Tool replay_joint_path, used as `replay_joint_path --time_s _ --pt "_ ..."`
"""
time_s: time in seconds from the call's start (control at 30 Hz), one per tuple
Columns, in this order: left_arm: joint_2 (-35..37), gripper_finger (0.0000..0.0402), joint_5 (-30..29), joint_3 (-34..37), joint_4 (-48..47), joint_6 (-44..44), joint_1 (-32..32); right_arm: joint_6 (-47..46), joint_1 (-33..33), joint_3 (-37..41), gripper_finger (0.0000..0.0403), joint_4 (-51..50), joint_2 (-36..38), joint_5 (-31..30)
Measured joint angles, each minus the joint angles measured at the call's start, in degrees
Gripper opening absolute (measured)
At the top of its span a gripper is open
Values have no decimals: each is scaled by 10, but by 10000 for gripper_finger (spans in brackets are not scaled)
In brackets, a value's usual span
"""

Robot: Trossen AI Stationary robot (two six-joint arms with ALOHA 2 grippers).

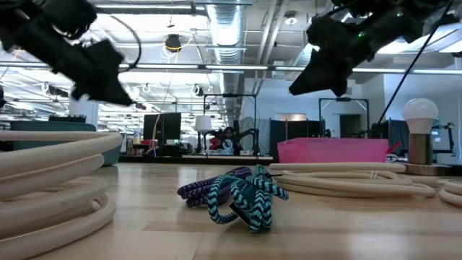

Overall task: Pick & Place USB Port
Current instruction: Put the brown display cable in the pink bin

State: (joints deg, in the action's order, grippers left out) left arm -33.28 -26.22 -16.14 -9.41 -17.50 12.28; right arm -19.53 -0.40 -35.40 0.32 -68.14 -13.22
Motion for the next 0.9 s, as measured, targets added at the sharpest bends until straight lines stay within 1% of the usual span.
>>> replay_joint_path --time_s 0.1,0.2,0.27,0.3,0.43,0.63,0.9 --pt "0 94 76 0 89 34 0 0 0 0 42 0 0 74" --pt "0 91 169 0 155 66 0 -13 0 0 42 -15 0 136" --pt "0 90 220 0 181 77 0 -30 0 0 42 -37 0 161" --pt "0 90 234 0 188 80 0 -37 1 0 42 -51 0 168" --pt "0 90 240 0 194 82 0 -47 14 0 42 -107 -1 163" --pt "0 90 241 0 198 83 0 -111 34 0 52 -172 -2 162" --pt "0 90 241 0 200 83 0 -165 57 0 90 -181 -2 162"
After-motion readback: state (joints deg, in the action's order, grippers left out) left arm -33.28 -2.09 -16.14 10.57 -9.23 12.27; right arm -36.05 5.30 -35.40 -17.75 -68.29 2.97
